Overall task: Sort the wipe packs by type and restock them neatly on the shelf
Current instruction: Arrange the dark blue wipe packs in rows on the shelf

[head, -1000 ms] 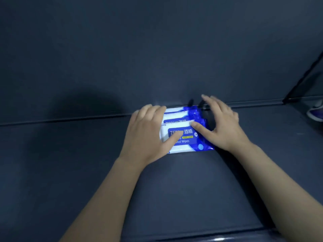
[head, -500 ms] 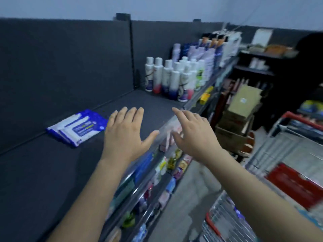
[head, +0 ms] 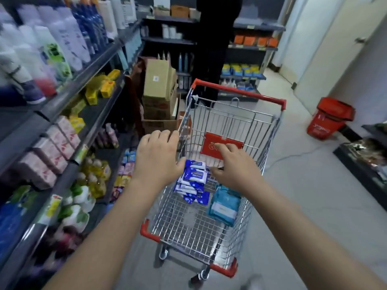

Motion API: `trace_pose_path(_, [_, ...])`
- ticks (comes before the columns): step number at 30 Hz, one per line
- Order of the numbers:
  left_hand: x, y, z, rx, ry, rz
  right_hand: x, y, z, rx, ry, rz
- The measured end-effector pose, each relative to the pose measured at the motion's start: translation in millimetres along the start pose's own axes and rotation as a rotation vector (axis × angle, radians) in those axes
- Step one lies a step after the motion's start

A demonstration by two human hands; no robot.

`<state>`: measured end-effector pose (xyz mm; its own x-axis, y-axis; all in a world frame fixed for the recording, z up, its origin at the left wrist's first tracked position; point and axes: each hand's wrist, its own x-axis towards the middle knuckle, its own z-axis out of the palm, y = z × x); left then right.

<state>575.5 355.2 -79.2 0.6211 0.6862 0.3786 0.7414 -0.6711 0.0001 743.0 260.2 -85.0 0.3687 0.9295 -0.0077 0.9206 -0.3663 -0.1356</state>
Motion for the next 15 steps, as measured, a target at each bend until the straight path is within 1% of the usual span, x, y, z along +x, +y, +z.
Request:
trace_pose_path(4, [55.7,65.9,78.4,-0.039,-0.113,0.024,48.4,82.1,41.9,0.004,-0.118,0.051])
trace_pose_path(6, [80.4,90.1,127.1,-0.025,-0.209,-0.011,88.8,116.9,70.6,0.011,-0.169,0.051])
trace_pose_path(8, [104.9,102.9,183.0,0.026,-0.302,-0.078,140.6,143.7,103.0,0.030,-0.229,0.037])
trace_pose_path(10, [127.2,110.8,238.2,0.031,-0.403,-0.170,188.7,166.6,138.6,0.090,-0.343,0.038])
trace_pose_path(12, [144.8,114.9,290.4,-0.015,-0.507,-0.265,227.2,184.8,172.9,0.144,-0.473,0.039])
trace_pose_path(15, [159.1,113.9,359.0,-0.116,-0.605,-0.443,276.4,203.1,215.8,0.165,-0.614,0.006])
